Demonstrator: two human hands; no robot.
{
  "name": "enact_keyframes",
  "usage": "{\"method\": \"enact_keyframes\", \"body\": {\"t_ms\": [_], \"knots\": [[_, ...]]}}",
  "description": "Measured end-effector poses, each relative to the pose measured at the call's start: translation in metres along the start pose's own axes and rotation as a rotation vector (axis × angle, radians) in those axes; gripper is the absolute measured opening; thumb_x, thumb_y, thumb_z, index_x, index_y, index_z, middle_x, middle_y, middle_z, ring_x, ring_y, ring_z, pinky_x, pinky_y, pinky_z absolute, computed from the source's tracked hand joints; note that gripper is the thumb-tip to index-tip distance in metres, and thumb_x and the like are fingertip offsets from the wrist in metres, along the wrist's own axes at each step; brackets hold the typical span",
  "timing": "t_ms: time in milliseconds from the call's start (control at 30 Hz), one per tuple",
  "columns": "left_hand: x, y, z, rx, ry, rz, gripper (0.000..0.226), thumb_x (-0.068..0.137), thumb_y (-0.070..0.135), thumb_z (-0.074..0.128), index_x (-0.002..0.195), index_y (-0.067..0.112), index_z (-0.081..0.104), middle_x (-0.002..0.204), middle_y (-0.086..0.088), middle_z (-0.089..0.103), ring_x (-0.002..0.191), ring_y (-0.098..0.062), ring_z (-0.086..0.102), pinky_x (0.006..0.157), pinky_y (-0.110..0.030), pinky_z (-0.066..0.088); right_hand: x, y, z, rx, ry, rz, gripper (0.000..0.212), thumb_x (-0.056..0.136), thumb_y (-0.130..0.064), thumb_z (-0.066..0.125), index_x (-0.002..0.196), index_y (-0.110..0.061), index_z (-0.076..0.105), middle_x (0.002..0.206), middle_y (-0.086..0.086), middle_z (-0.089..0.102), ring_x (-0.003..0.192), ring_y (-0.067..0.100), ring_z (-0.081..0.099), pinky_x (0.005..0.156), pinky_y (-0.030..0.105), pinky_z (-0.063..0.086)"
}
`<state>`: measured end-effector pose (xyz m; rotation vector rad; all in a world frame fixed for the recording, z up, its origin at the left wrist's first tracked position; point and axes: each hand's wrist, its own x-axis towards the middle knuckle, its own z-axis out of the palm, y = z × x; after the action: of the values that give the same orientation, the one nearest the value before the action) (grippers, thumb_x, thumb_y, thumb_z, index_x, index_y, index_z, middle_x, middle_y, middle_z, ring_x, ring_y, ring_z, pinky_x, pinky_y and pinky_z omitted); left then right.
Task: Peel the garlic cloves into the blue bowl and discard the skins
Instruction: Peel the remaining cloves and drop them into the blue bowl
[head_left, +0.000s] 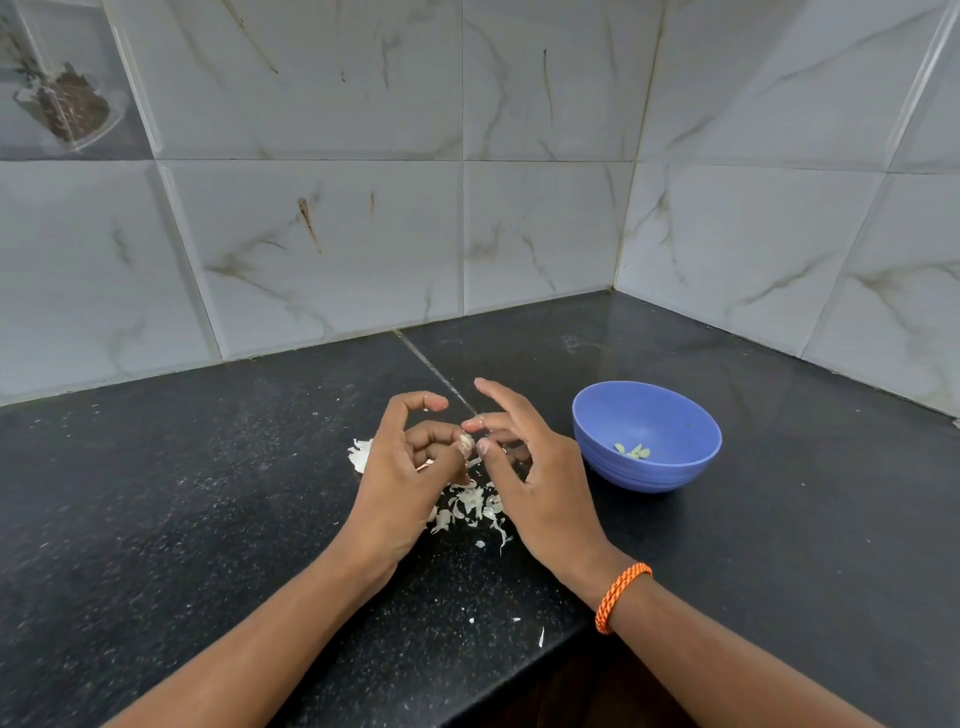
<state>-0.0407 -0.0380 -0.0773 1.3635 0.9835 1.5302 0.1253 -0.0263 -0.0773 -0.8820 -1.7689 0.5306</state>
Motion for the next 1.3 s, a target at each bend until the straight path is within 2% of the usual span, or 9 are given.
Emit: {"method": "enact_keyframes", "body": {"t_ms": [133,333,567,667,800,900,1033,1133,1300], "knots": [[0.001,0.000,-0.001,0.034,-0.033,0.018,0.045,0.102,0.001,0.069,0.134,0.022,0.047,0.102,-0.016,0.076,0.084,-0.028,0.069,0.085,-0.040,0.059,0.001,0.002,-0.001,-0.035,0.028,-0.026,0.062,0.101,-0.008,0.071,0.155,-0.032,0.052,0.117,-0.018,0.076,0.104,0.009,0.073,0.080,0.030,0.061],[0.001,0.000,-0.002,0.074,-0.099,0.037,0.043,0.106,0.008,0.067,0.138,0.025,0.044,0.105,-0.015,0.076,0.084,-0.025,0.069,0.085,-0.036,0.059,0.000,0.003,0.001,-0.135,0.055,-0.084,0.061,0.099,-0.017,0.076,0.151,-0.038,0.053,0.115,-0.021,0.072,0.098,0.013,0.067,0.078,0.028,0.057],[0.002,-0.006,-0.005,0.114,-0.088,0.045,0.044,0.104,0.008,0.071,0.137,0.025,0.046,0.102,-0.016,0.076,0.083,-0.032,0.069,0.088,-0.051,0.060,0.000,0.009,0.001,-0.155,0.109,-0.100,0.061,0.092,-0.008,0.081,0.143,-0.033,0.059,0.101,-0.018,0.068,0.086,0.016,0.062,0.075,0.033,0.057],[0.001,-0.004,-0.005,0.121,-0.075,0.037,0.040,0.103,0.007,0.071,0.133,0.023,0.051,0.099,-0.014,0.077,0.082,-0.029,0.070,0.086,-0.048,0.061,0.001,0.010,0.002,-0.115,0.078,-0.100,0.061,0.092,-0.009,0.080,0.144,-0.034,0.057,0.099,-0.018,0.066,0.083,0.018,0.060,0.076,0.037,0.056],[0.002,-0.002,-0.004,0.187,-0.046,0.052,0.017,0.102,0.010,0.072,0.117,0.018,0.073,0.101,-0.007,0.080,0.081,-0.030,0.074,0.087,-0.053,0.065,0.002,0.011,0.001,-0.114,0.068,-0.098,0.059,0.094,-0.010,0.078,0.143,-0.033,0.057,0.097,-0.017,0.066,0.081,0.019,0.058,0.075,0.040,0.055],[-0.001,0.001,-0.004,0.202,-0.058,0.052,0.015,0.103,0.013,0.072,0.112,0.017,0.082,0.099,-0.006,0.082,0.080,-0.026,0.073,0.087,-0.049,0.065,0.002,0.009,0.001,-0.124,0.063,-0.105,0.056,0.096,-0.012,0.077,0.144,-0.032,0.058,0.101,-0.016,0.064,0.086,0.018,0.060,0.075,0.039,0.056],[0.000,0.001,-0.006,0.192,-0.052,0.026,0.019,0.100,0.012,0.075,0.115,0.019,0.085,0.104,-0.002,0.084,0.093,-0.034,0.078,0.092,-0.048,0.065,0.000,0.009,0.001,-0.171,0.042,-0.135,0.057,0.098,-0.013,0.074,0.147,-0.034,0.055,0.110,-0.015,0.064,0.097,0.014,0.065,0.078,0.036,0.060],[0.000,0.001,-0.006,0.175,-0.079,0.029,0.023,0.096,0.009,0.079,0.117,0.016,0.084,0.108,-0.002,0.083,0.101,-0.028,0.080,0.092,-0.042,0.065,-0.002,0.010,0.002,-0.247,0.065,-0.173,0.056,0.098,-0.010,0.073,0.148,-0.029,0.056,0.112,-0.012,0.066,0.097,0.009,0.067,0.083,0.033,0.061],[-0.001,0.001,-0.003,0.132,-0.043,0.026,0.019,0.091,0.005,0.081,0.109,0.009,0.085,0.100,-0.005,0.084,0.095,-0.025,0.082,0.089,-0.037,0.067,-0.004,0.010,0.004,-0.350,0.078,-0.228,0.051,0.098,-0.007,0.070,0.146,-0.023,0.058,0.108,-0.004,0.067,0.094,0.013,0.068,0.079,0.039,0.062]]}}
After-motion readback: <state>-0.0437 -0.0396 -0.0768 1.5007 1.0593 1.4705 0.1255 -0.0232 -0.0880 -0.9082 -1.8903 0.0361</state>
